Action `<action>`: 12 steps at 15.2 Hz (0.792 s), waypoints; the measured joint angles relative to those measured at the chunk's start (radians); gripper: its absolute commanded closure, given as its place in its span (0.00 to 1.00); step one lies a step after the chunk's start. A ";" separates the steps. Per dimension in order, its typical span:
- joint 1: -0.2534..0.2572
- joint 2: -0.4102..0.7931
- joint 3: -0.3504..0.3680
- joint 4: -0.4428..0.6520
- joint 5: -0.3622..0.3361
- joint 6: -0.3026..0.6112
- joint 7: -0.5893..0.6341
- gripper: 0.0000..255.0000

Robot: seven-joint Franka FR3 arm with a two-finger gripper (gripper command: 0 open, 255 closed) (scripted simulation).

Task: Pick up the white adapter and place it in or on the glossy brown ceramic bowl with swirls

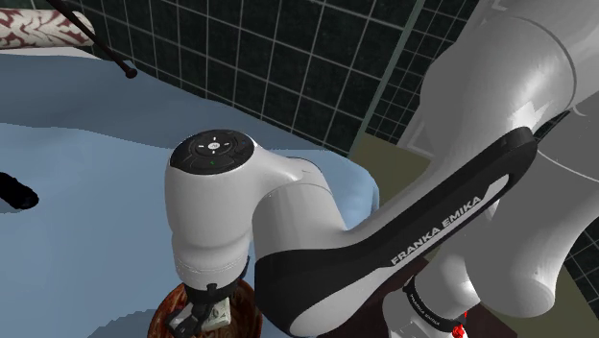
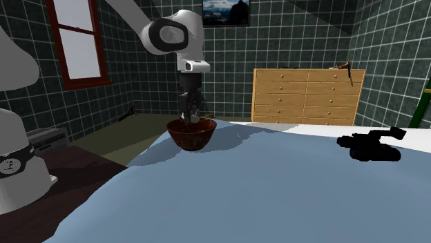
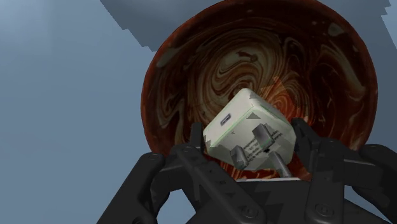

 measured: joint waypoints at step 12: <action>-0.006 -0.086 0.005 0.024 0.068 -0.092 -0.048 0.00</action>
